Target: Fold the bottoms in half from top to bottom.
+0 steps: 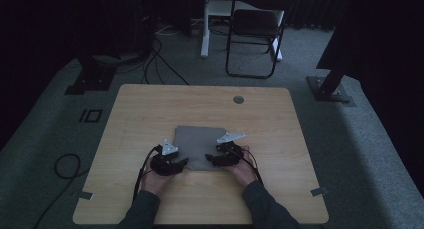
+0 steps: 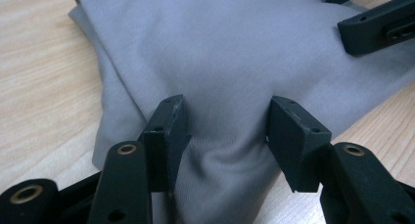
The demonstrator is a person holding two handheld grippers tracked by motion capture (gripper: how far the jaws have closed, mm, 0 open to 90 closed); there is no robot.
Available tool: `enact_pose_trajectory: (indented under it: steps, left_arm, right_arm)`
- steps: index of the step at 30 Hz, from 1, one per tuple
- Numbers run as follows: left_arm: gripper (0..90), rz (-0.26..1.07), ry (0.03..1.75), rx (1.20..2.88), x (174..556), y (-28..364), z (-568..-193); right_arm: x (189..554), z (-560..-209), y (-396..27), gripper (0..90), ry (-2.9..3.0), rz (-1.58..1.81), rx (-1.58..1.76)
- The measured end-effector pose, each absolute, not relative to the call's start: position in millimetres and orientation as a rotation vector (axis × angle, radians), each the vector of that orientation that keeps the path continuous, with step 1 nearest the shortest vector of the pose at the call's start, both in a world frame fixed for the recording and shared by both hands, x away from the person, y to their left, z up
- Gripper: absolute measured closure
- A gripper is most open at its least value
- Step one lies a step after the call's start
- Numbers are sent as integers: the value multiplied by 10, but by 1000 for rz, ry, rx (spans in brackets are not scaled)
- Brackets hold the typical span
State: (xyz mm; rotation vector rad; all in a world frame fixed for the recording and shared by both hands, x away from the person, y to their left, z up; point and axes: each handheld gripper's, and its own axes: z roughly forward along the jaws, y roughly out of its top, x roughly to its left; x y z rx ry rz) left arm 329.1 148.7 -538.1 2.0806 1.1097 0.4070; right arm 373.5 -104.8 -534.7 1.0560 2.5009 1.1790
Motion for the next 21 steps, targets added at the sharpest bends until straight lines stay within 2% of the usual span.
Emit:
enact_pose_trajectory:
  steps: [21]
  left_arm:
    - [483,438,1177,2055,3656,1301,-5478]
  right_arm:
    - [4025,-5458,-1219,399,2466,1109,1144]
